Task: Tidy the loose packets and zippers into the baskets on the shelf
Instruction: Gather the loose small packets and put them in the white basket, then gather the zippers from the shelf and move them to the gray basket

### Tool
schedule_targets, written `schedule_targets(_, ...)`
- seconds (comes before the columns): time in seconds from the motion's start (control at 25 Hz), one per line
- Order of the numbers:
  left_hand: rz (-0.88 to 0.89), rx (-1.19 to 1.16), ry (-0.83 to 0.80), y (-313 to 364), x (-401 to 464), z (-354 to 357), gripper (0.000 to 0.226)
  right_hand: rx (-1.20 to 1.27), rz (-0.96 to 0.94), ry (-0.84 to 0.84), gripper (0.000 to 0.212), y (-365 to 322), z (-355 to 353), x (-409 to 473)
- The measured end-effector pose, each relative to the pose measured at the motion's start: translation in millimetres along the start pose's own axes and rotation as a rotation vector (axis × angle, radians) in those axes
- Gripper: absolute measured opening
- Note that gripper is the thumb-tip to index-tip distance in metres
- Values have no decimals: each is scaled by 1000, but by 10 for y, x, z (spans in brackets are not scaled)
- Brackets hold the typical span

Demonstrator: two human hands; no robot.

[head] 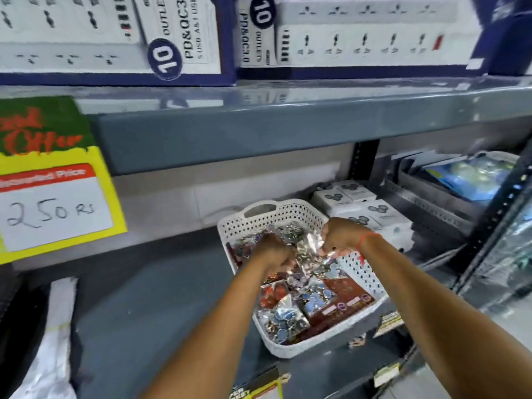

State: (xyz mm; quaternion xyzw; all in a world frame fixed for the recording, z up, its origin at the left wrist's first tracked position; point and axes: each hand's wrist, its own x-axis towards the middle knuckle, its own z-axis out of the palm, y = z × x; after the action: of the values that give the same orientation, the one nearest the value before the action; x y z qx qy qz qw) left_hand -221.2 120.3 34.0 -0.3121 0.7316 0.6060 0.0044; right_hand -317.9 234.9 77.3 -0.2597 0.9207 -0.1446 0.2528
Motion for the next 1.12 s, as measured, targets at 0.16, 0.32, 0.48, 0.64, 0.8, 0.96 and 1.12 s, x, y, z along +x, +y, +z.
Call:
schedule_targets(0.16,-97,259,-68,-45,167,616,25,-489,27,58,33,317,107,-98)
schedule_targets(0.32,-193,387,-102,-81,166,816,12,-592,73,-40,38,473,289,-22)
schedule_targets(0.48,-139,607,-5,-105,148,919,36,-649,116,-48,39,470,367,-61)
schedule_targets(0.64,-20,750,104,-58,12,748,41,-714,126,55,40,288,305,-150)
schedule_targets(0.8,141,567,381,-46,-319,-19,27,-516,-116,335,36,-246,215,-157)
schedule_targets(0.96,168,371,953,-689,-912,-1290,24,-147,-436,327,33,-1256,749,-181)
schedule_targets(1.12,-245,461,1002,-1626,-1489,-2009,44,-126,-655,24,29,-2251,1852,-415)
